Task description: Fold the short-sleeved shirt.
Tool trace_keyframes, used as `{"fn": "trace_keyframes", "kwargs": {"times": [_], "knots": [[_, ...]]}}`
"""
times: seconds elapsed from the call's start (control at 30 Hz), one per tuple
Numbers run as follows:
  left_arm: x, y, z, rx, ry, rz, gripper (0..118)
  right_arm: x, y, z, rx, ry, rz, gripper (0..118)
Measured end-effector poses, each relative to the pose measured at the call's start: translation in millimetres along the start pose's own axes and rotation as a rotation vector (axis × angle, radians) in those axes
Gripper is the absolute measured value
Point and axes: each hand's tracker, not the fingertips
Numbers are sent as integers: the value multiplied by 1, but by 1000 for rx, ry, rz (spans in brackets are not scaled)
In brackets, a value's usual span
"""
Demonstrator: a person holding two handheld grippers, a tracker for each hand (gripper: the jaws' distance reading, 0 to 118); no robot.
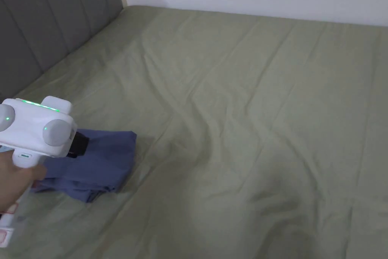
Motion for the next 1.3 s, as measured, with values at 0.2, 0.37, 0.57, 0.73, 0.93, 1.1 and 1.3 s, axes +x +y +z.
{"fn": "trace_keyframes", "kwargs": {"times": [0.2, 0.37, 0.57, 0.73, 0.93, 1.1, 1.3], "knots": [[22, -38, 122, 328, -218, 178, 0, 6, 10, 12, 39, -14, 1, 0], [76, -67, 219, 578, -234, 147, 0, 11, 16, 9, 78, -33, -11, 0], [145, -93, 307, 762, -249, 193, 0, 26, 29, 13, 124, -68, -15, 0], [191, -115, 360, 851, -300, 240, 0, 42, 37, 15, 136, -63, -36, 0], [231, -136, 405, 940, -300, 234, 0, 117, 38, 62, 147, -62, -37, 0], [242, -147, 425, 950, -326, 219, 0, 148, 44, 79, 170, -62, -106, 29], [232, -149, 436, 935, -368, 235, 95, 158, 43, 87, 180, -73, -101, 117]]}}
